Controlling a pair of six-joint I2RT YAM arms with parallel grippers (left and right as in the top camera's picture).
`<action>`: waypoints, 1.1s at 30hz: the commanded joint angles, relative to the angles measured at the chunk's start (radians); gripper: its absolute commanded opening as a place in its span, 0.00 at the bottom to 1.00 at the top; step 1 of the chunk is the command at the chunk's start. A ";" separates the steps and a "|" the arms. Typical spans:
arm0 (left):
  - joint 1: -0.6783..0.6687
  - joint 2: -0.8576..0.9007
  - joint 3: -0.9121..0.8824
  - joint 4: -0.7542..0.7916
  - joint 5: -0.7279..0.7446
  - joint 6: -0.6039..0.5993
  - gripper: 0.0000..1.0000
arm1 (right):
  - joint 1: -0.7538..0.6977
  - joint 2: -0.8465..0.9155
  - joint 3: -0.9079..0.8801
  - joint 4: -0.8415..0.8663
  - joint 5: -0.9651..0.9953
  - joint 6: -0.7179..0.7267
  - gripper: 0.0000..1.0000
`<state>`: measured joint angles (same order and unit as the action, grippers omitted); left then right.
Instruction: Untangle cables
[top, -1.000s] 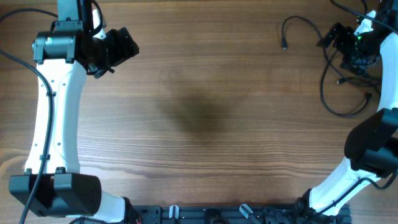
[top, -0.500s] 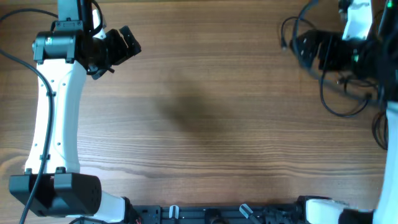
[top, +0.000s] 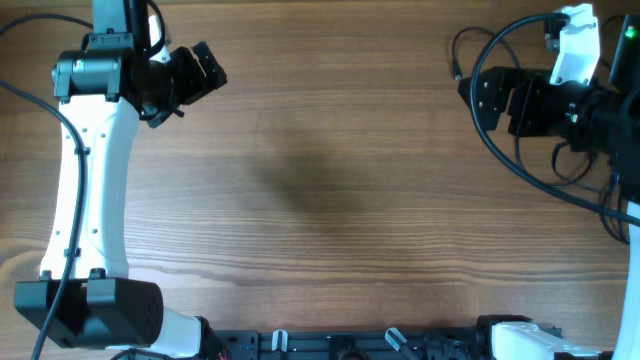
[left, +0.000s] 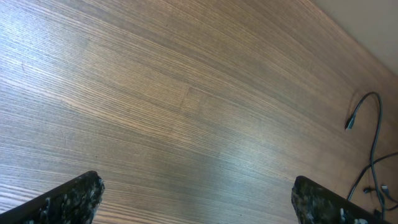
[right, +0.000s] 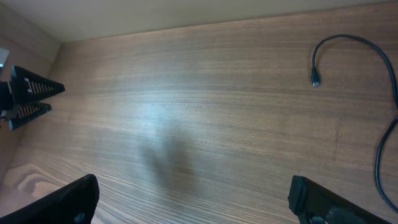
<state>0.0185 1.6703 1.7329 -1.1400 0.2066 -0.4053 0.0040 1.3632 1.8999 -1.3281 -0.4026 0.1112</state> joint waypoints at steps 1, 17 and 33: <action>-0.004 0.010 -0.002 0.002 0.005 0.004 1.00 | 0.001 0.022 0.000 0.000 0.015 0.012 1.00; -0.004 0.010 -0.002 0.002 0.005 0.004 1.00 | 0.022 -0.282 -0.333 0.608 0.289 0.012 1.00; -0.004 0.010 -0.002 0.002 0.005 0.004 1.00 | 0.022 -0.937 -1.348 1.365 0.688 0.537 1.00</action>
<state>0.0185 1.6703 1.7329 -1.1404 0.2066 -0.4053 0.0238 0.5159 0.6697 0.0345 0.0586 0.3363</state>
